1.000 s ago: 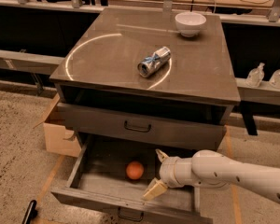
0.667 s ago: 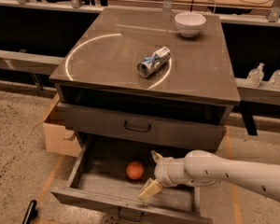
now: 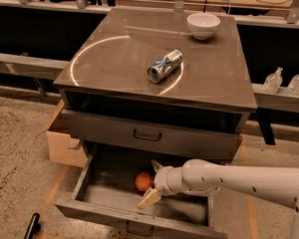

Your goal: Pick orange from middle drawer and place on counter

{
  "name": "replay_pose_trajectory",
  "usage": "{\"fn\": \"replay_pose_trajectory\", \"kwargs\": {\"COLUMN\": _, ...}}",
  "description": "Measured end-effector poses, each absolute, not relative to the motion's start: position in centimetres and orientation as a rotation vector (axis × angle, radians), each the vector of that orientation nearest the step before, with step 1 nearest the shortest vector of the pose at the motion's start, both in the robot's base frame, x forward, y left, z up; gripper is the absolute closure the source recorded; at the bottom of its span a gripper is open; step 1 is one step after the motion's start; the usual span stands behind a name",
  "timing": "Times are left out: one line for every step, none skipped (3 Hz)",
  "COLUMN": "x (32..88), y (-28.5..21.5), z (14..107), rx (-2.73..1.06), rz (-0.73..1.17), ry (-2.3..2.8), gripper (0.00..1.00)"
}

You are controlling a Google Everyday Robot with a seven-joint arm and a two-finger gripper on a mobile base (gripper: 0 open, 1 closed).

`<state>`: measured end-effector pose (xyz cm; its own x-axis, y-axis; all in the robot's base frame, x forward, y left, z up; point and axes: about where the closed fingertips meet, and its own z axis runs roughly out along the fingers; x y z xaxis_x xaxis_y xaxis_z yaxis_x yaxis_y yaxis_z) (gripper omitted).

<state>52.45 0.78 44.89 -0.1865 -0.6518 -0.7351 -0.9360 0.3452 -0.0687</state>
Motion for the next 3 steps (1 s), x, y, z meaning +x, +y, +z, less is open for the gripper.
{"fn": "replay_pose_trajectory", "kwargs": {"x": 54.3, "y": 1.7, "z": 42.9, "rx": -1.371, "rz": 0.518, "ry": 1.934, "gripper": 0.0}}
{"fn": "replay_pose_trajectory", "kwargs": {"x": 55.2, "y": 1.9, "z": 41.3, "rx": -1.355, "rz": 0.509, "ry": 1.954, "gripper": 0.0}}
{"fn": "replay_pose_trajectory", "kwargs": {"x": 55.5, "y": 1.4, "z": 40.1, "rx": -1.338, "rz": 0.493, "ry": 1.984, "gripper": 0.0}}
